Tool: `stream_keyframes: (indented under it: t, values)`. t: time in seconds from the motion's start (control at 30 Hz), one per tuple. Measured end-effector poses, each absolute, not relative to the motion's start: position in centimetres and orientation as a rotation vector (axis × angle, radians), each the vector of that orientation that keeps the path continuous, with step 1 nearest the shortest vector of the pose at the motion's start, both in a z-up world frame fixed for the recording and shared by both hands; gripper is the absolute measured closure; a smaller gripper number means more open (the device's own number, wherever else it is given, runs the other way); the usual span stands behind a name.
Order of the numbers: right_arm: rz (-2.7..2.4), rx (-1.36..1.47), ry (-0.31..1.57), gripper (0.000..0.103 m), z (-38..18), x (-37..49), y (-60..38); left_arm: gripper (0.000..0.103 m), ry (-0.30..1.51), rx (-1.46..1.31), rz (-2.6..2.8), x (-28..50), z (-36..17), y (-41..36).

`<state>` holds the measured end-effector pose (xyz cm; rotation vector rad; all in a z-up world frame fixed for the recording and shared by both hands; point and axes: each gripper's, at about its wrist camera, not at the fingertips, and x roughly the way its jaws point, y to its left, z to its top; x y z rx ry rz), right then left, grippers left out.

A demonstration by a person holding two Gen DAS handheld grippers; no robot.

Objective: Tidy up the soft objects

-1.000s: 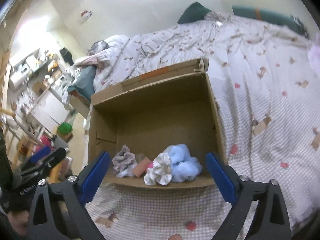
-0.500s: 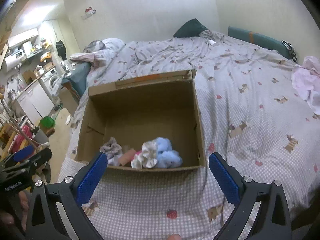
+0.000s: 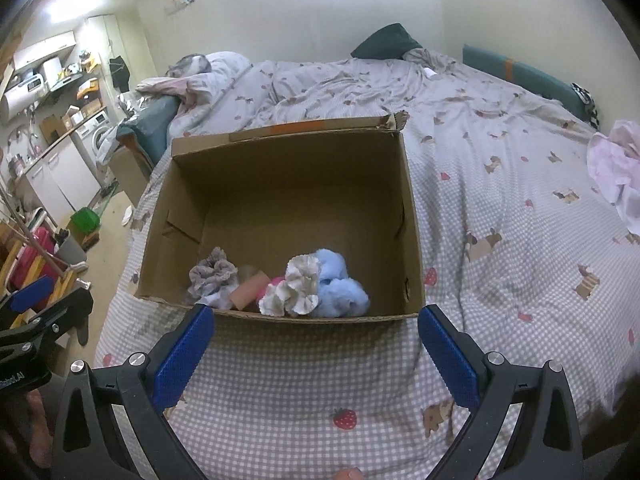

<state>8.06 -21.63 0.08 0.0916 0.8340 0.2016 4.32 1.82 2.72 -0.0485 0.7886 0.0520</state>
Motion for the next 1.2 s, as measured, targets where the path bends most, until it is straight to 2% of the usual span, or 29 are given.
stream_keyframes:
  t: [1.2]
  values:
    - [0.192,0.061,0.827,0.000,0.21,8.33,-21.31,0.005,0.794,-0.066,0.052,4.69,2.48,2.14]
